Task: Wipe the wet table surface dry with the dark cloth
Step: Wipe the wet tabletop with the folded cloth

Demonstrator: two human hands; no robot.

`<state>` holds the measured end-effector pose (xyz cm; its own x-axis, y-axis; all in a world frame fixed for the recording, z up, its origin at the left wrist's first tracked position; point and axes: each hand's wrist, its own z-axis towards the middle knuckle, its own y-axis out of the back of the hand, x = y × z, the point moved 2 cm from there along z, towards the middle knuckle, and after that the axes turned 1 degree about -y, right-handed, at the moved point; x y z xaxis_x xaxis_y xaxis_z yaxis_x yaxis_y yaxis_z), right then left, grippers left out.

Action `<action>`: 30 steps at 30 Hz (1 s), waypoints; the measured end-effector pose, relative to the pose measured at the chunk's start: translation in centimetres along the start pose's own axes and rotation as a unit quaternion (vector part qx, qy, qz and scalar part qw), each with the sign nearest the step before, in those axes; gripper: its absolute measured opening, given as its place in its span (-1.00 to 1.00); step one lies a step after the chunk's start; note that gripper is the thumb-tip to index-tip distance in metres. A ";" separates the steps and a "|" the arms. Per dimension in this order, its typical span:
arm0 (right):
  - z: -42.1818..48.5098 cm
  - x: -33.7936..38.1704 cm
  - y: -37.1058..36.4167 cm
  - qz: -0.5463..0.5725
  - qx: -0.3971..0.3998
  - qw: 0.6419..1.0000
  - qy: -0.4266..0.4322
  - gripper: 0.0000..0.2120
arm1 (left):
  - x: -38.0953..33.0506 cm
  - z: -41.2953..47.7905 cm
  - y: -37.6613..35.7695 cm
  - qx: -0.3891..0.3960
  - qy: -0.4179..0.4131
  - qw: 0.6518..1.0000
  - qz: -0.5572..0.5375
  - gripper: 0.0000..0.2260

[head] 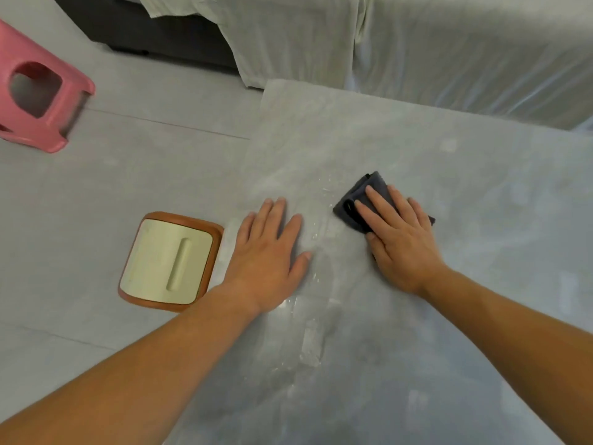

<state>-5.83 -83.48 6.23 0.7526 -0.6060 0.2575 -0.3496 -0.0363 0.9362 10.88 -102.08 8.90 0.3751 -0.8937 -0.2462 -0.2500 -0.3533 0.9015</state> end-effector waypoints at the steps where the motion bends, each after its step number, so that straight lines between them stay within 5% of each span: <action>1: 1.1 -0.6 0.5 0.002 -0.002 1.000 -0.008 -0.45 | 0.2 1.2 0.3 -0.002 0.002 1.000 0.007 -0.40; 7: 10.5 -0.7 2.1 -0.005 -0.069 0.989 -0.128 -0.47 | 1.7 5.5 0.2 0.003 0.005 1.000 0.019 -0.37; 13: 10.6 0.5 2.0 -0.051 -0.001 0.998 0.040 -0.46 | 1.9 5.5 -0.2 0.010 -0.010 1.000 -0.003 -0.34; 20: 20.9 4.5 3.3 -0.021 -0.069 0.994 -0.076 -0.46 | 2.1 5.7 -0.5 0.000 -0.024 1.000 -0.011 -0.32; 26: 20.6 5.5 2.8 -0.088 0.016 0.982 0.164 -0.46 | 2.1 5.6 -0.6 -0.002 -0.024 0.999 -0.028 -0.32; 30: 24.2 5.6 4.0 -0.051 -0.024 0.996 0.068 -0.46 | 2.3 5.6 -0.7 -0.017 -0.027 0.999 -0.035 -0.33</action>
<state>-16.47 -106.23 5.61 0.8527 -0.4879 0.1867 -0.2422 -0.0526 0.9688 6.90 -105.39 5.68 0.3426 -0.8805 -0.3276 -0.1937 -0.4074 0.8925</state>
